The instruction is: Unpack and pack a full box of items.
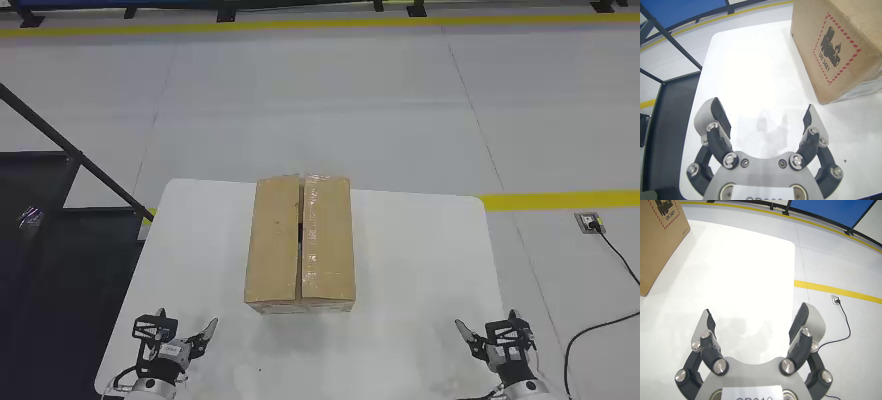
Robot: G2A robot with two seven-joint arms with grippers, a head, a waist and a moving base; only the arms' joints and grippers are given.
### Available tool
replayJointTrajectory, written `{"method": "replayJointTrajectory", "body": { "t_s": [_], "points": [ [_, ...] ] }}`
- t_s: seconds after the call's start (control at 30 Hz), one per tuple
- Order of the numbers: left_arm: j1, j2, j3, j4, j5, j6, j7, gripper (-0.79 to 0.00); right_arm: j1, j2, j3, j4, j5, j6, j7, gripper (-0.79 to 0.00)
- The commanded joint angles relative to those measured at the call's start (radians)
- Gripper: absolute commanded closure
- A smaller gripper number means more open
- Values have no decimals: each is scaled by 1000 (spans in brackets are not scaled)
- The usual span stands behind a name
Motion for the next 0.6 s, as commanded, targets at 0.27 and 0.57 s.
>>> {"method": "replayJointTrajectory", "body": {
  "t_s": [0.27,0.57],
  "points": [
    [0,0,0,0,0,0,0,-785,0,0,0,0,0,0,0,-785],
    [-44,-10,8,24,-57,24,65,-785,60,-6,-65,-84,-127,22,-12,-785]
  ]
}}
